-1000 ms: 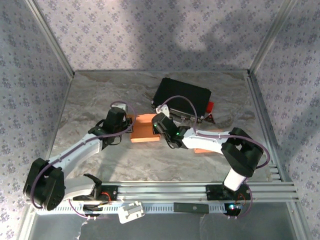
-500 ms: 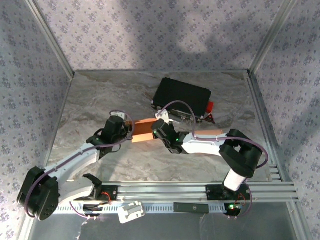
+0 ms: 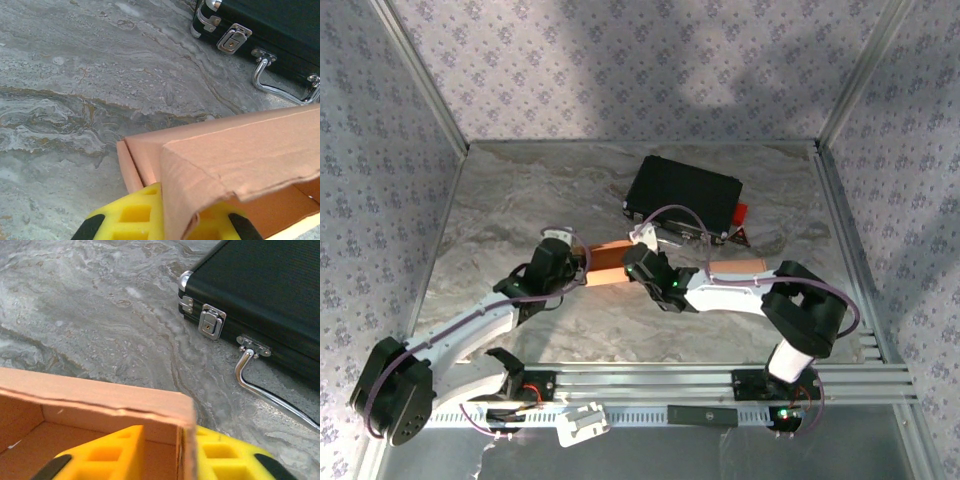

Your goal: Fold the paper box

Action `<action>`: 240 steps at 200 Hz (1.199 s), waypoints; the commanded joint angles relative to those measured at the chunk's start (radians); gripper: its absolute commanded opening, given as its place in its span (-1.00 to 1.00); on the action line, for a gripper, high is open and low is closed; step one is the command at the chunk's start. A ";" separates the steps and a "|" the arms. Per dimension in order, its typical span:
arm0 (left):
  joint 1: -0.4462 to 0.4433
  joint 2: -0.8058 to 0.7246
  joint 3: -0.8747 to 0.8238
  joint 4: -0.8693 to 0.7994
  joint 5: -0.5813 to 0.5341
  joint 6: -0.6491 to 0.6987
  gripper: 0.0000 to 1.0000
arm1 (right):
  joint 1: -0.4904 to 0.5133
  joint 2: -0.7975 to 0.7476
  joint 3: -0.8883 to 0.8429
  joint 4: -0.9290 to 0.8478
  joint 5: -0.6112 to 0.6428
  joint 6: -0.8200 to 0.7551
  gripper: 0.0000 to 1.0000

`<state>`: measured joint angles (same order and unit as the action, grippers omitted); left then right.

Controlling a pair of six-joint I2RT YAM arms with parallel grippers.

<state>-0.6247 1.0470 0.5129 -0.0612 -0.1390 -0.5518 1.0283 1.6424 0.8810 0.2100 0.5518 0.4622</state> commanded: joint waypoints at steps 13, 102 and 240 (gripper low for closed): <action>-0.034 -0.019 -0.005 -0.017 -0.024 -0.011 -1.00 | 0.020 -0.075 -0.006 -0.102 0.002 0.075 -0.30; -0.075 -0.017 -0.011 -0.011 -0.086 -0.034 -1.00 | 0.063 -0.208 -0.072 -0.204 -0.075 0.266 0.08; -0.122 -0.020 -0.008 -0.009 -0.141 -0.070 -1.00 | 0.279 -0.511 -0.109 -0.484 0.231 1.036 0.11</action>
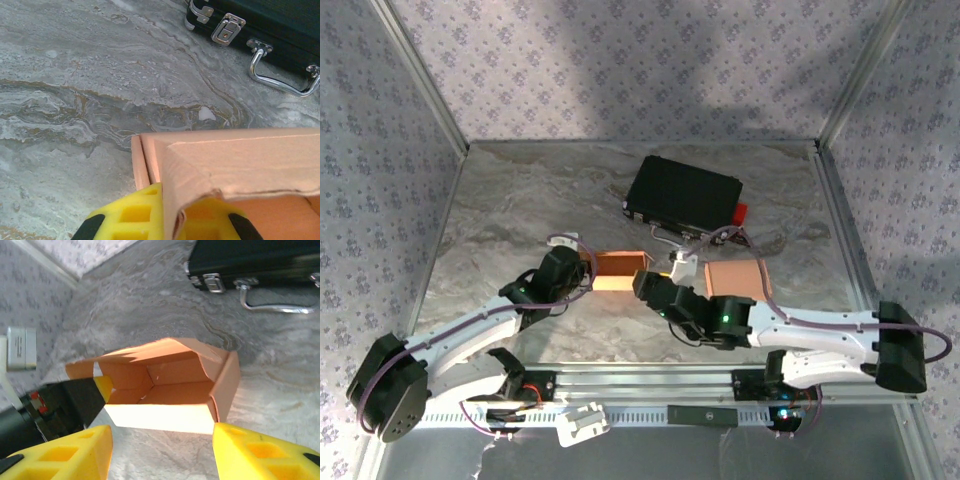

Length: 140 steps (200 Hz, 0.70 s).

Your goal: Fold the paper box

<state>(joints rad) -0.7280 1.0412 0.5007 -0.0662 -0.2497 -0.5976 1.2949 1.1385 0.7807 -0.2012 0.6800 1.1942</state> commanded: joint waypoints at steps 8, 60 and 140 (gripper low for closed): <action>-0.025 -0.015 0.002 -0.004 -0.041 -0.029 -1.00 | 0.019 0.004 0.003 -0.065 0.103 0.372 0.09; -0.048 -0.013 -0.014 0.011 -0.070 -0.055 -1.00 | 0.029 0.165 0.187 -0.089 0.124 0.652 0.13; -0.073 -0.016 -0.014 0.018 -0.100 -0.068 -1.00 | -0.179 0.374 0.251 0.156 -0.211 0.762 0.14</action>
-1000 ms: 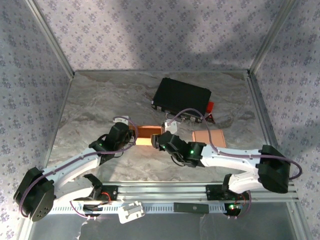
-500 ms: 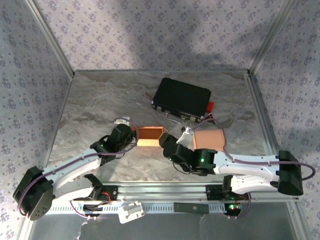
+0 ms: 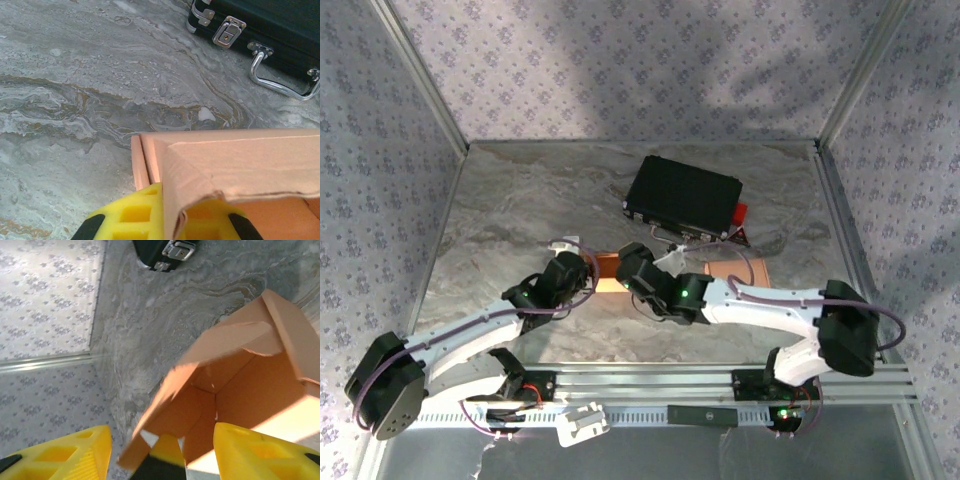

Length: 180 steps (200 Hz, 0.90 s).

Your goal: Fold the paper box

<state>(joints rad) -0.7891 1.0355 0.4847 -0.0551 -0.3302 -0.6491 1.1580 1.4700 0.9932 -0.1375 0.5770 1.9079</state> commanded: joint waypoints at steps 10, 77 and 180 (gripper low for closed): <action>-0.015 -0.011 0.003 0.005 -0.020 -0.018 -1.00 | -0.053 0.060 0.043 0.115 -0.130 0.044 0.12; -0.022 -0.009 0.011 0.000 -0.029 -0.016 -1.00 | -0.083 0.133 0.065 0.166 -0.188 0.017 -0.05; -0.026 -0.014 0.018 -0.019 -0.036 -0.017 -0.66 | -0.087 0.112 0.027 0.139 -0.193 0.034 -0.82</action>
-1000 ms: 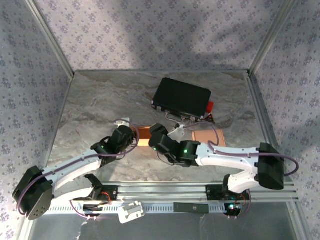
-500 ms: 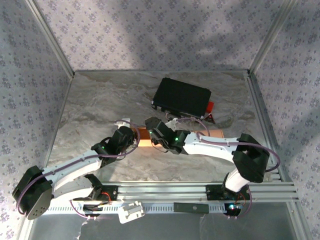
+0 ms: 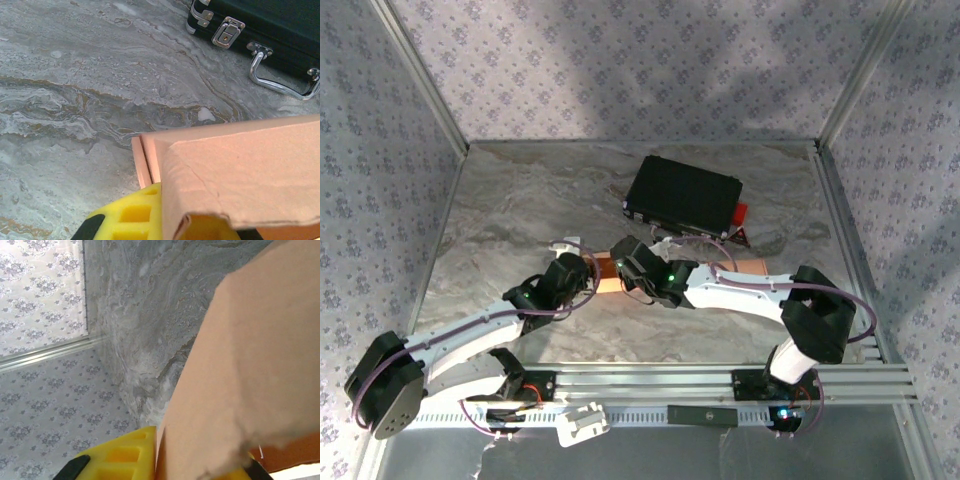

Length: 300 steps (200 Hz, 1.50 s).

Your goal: Fold the paper box

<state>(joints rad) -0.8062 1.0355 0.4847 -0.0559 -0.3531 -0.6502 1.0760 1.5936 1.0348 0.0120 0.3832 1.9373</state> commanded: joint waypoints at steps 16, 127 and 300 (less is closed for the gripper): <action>-0.011 -0.033 0.027 -0.055 -0.013 -0.028 -0.14 | -0.004 -0.011 -0.030 0.005 -0.009 0.008 -0.92; -0.020 -0.426 0.136 -0.398 0.063 -0.138 0.15 | -0.013 -0.017 -0.140 0.095 -0.066 0.021 -1.00; 0.207 0.011 0.106 -0.119 0.432 -0.127 0.03 | -0.065 -0.046 -0.372 0.228 -0.226 0.007 -0.32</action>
<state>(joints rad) -0.6144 1.0386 0.5953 -0.2348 0.0380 -0.7792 1.0359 1.5593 0.6987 0.2371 0.2157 1.9430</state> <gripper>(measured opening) 0.518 0.300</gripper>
